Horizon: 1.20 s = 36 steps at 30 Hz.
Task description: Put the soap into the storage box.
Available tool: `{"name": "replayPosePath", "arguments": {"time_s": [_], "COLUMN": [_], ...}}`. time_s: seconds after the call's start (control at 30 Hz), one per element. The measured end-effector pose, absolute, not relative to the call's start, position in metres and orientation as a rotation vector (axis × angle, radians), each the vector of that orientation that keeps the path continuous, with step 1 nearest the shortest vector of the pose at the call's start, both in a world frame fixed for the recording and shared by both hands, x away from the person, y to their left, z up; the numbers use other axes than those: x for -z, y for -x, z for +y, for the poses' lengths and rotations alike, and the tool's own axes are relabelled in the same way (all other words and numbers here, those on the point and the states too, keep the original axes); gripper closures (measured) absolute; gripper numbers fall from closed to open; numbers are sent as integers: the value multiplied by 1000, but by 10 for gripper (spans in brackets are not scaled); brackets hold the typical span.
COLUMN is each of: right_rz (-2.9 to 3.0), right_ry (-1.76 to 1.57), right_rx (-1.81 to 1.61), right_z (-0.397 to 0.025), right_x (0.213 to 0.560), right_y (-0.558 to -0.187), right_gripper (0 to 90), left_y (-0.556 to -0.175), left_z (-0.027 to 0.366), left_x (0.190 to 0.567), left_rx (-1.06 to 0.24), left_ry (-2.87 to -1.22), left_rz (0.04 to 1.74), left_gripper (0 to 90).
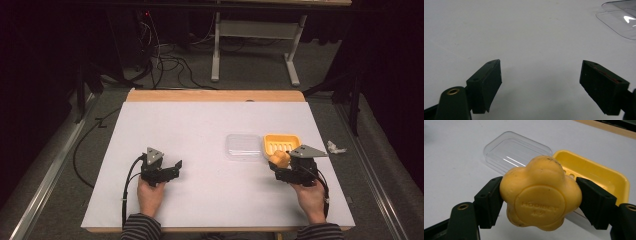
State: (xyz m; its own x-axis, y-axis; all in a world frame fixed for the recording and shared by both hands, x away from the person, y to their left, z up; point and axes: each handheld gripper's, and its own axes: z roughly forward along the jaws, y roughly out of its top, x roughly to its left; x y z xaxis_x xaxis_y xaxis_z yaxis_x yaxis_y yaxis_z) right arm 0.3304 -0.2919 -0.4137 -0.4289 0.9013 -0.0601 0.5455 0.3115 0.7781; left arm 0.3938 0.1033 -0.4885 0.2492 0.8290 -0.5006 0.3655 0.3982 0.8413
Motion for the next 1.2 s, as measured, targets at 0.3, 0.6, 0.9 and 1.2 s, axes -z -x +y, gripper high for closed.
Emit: {"name": "replayPosePath", "arguments": {"time_s": [0.3, 0.6, 0.9, 1.2], "right_rz": [2075, 2068, 2081, 2080], "right_ry": [-1288, -1329, -1370, -1413], "right_rx": [-976, -990, -946, -918], "right_z": [-300, -307, -311, -317], "right_x": [406, 401, 405, 406], "right_y": [-336, -345, -356, -372], "right_gripper": [264, 264, 264, 265], "left_y": [-394, -394, -394, -393], "left_z": [103, 103, 103, 103], "left_x": [488, 488, 488, 488], "left_rx": [-449, -446, -438, -445], "left_ry": [-1183, -1181, -1178, -1185], "left_rz": [1350, 1350, 1352, 1350], "left_gripper": [184, 183, 184, 183]}}
